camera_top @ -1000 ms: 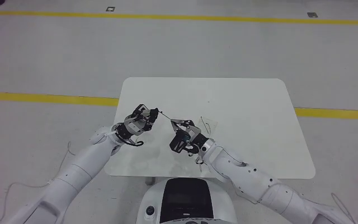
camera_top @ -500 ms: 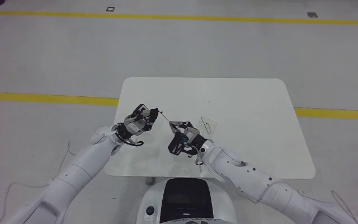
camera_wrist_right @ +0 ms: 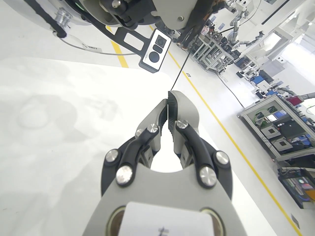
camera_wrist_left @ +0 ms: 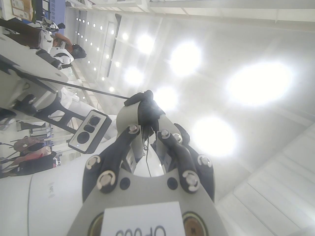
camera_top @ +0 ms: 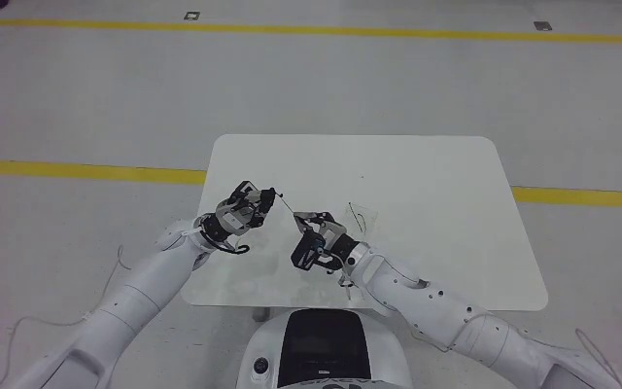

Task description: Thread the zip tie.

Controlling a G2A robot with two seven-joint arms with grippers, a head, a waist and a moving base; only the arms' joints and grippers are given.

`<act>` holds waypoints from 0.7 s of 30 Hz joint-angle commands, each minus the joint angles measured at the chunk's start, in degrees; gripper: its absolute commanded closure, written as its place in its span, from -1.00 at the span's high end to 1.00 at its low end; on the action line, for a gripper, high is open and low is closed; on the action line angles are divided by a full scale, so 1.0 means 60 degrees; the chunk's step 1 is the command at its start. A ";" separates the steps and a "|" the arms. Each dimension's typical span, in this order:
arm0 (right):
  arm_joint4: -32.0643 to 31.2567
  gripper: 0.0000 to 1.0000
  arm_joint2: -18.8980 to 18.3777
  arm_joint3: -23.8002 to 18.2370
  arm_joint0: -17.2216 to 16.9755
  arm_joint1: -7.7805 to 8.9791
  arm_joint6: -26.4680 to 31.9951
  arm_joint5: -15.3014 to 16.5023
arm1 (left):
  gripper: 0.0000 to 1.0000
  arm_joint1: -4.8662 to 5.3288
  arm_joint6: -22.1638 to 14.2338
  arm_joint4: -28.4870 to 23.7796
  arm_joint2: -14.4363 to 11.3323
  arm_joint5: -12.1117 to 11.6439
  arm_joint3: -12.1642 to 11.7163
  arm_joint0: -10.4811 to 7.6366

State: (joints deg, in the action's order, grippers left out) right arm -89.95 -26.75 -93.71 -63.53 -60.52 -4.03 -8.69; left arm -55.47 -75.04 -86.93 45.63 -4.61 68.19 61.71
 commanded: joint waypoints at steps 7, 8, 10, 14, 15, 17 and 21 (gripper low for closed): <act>0.0012 1.00 -0.0312 0.0028 -0.0241 -0.0055 0.0140 0.0610 | -1.00 0.0000 0.0000 0.0000 0.0000 0.0000 0.0000 0.0000; 0.0012 1.00 -0.0373 0.0047 -0.0279 -0.0060 0.0132 0.0635 | -1.00 0.0000 0.0000 0.0000 0.0000 0.0000 0.0000 0.0000; 0.0092 1.00 -0.0543 0.0062 -0.0388 -0.0057 0.0113 0.0745 | -1.00 0.0000 0.0000 0.0000 0.0000 0.0000 0.0000 0.0000; 0.0423 1.00 -0.0938 0.0045 -0.0616 -0.0001 -0.0037 0.1217 | -1.00 0.0000 0.0000 0.0000 0.0000 0.0000 0.0000 0.0000; 0.0478 1.00 -0.0984 0.0051 -0.0636 0.0006 -0.0040 0.1252 | -1.00 0.0000 0.0000 0.0000 0.0000 0.0000 0.0000 0.0000; 0.0478 1.00 -0.0984 0.0051 -0.0636 0.0006 -0.0040 0.1252 | -1.00 0.0000 0.0000 0.0000 0.0000 0.0000 0.0000 0.0000; 0.0478 1.00 -0.0984 0.0051 -0.0636 0.0006 -0.0040 0.1252 | -1.00 0.0000 0.0000 0.0000 0.0000 0.0000 0.0000 0.0000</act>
State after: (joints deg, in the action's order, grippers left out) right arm -87.08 -32.65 -93.40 -67.34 -60.48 -4.27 -1.18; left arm -55.47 -75.04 -86.93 45.63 -4.61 68.19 61.71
